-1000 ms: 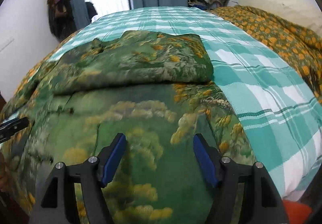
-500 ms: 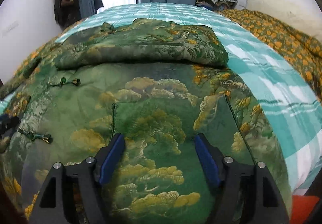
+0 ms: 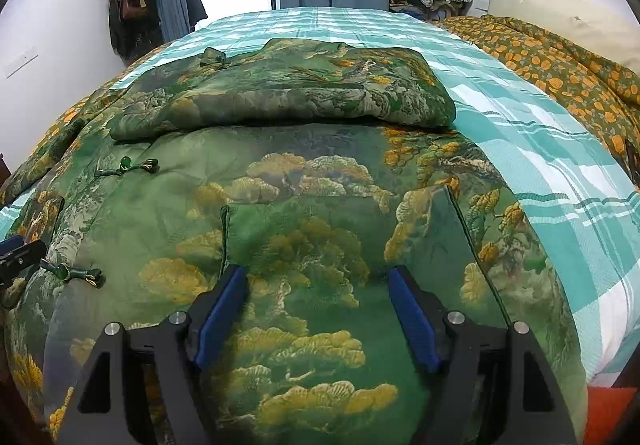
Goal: Fold large clothes
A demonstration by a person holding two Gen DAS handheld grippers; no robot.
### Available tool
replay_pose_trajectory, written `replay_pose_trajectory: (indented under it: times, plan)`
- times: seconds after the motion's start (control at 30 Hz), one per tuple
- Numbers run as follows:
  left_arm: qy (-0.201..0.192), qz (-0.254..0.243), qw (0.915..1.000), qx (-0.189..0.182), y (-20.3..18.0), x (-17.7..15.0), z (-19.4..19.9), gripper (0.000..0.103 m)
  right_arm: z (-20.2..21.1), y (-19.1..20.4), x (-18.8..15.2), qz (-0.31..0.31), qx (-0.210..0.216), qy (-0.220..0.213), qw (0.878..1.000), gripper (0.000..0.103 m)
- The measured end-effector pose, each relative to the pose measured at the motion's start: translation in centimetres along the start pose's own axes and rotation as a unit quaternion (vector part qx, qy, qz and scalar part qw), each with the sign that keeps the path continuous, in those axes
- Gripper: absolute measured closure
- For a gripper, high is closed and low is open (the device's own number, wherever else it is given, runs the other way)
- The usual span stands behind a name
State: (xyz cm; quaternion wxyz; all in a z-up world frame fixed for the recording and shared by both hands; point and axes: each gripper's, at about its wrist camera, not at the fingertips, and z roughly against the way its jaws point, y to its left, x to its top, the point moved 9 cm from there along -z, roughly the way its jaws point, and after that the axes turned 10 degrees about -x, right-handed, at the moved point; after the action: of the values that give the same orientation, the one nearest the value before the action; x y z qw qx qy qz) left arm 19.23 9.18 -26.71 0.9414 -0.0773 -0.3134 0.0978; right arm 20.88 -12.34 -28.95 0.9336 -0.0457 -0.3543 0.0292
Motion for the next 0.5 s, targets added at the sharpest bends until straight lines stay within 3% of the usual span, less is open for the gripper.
replay_pose_trajectory:
  times: [0.5]
  plan:
    - [0.022, 0.0, 0.9997, -0.007, 0.08, 0.06, -0.31, 0.001, -0.07, 0.22, 0.0, 0.006, -0.008, 0.0, 1.0, 0.027]
